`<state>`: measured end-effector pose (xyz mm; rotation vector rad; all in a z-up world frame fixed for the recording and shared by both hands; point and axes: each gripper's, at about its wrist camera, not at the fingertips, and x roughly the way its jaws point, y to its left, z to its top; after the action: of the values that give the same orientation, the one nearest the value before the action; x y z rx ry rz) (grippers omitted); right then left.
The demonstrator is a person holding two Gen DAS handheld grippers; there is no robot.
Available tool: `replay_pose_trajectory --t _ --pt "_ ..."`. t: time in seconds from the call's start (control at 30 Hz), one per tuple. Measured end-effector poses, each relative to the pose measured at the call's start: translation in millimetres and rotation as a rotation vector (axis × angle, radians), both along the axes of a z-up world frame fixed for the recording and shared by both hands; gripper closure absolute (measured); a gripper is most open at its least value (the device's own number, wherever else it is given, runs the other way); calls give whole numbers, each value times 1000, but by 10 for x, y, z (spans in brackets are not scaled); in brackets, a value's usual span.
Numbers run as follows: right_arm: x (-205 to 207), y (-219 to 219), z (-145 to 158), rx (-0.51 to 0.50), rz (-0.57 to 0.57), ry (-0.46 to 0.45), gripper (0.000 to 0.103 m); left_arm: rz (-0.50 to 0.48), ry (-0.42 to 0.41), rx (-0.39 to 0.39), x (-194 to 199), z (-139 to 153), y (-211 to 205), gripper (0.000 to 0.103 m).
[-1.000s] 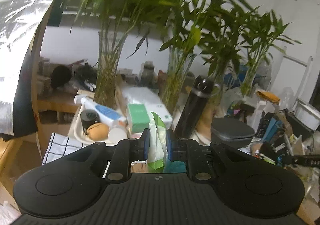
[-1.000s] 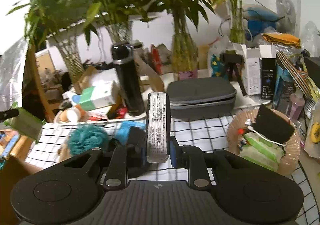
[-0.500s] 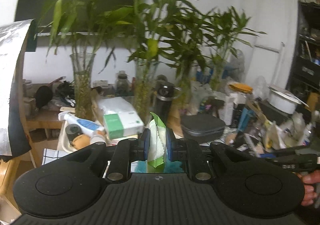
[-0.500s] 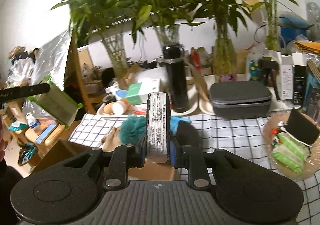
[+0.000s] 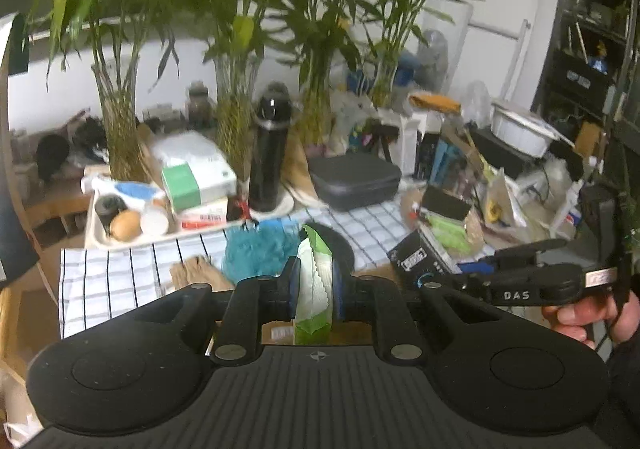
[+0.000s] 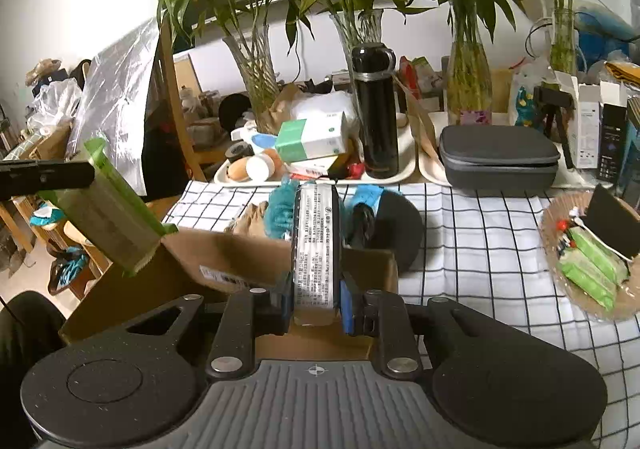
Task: Organize soft objects
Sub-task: 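Carry both held items into the cardboard box and open both tools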
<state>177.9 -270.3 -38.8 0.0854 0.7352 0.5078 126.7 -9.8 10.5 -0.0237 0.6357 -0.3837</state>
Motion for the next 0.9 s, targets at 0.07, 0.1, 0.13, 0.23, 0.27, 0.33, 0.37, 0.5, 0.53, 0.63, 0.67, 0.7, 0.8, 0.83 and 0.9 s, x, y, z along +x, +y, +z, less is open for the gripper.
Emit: replay_pose_trajectory --t 0.07,0.1,0.13,0.23,0.27,0.33,0.37,0.5,0.53,0.63,0.67,0.7,0.8,0.83,0.9 --pt "-45 3 -3 0 6 8 77 4 25 4 1 -61 -7 86" --pt "-69 11 -9 -4 6 11 77 7 35 5 5 -92 -8 86" --pt "-90 21 -14 -10 7 16 77 10 43 9 0 -112 -15 86" --pt "-156 59 -40 -25 19 33 77 19 59 30 -22 -180 -23 86" --pt "-180 78 -45 -32 25 36 77 21 65 34 -30 -187 -36 86" --pt "-218 113 -58 -47 37 45 77 24 77 36 -40 -214 -35 86" --pt "-240 138 -63 -55 43 47 77 23 81 41 -48 -225 -37 86" --pt "-279 212 -83 -83 56 59 77 29 92 61 -56 -260 -51 86" --pt "-287 228 -91 -93 58 64 77 32 98 66 -52 -275 -49 86" --pt "-302 284 -125 -122 63 76 77 41 121 79 -36 -325 -62 86" --pt "-304 301 -133 -131 66 79 77 44 128 85 -33 -341 -67 86" --pt "-305 319 -144 -140 69 84 77 48 135 93 -29 -362 -71 86" --pt "-292 363 -168 -173 73 90 77 57 157 117 -18 -419 -79 86" --pt "-293 380 -180 -184 76 91 77 59 165 126 -15 -434 -83 86" --pt "-291 401 -206 -200 82 99 77 61 180 142 -13 -472 -86 86"
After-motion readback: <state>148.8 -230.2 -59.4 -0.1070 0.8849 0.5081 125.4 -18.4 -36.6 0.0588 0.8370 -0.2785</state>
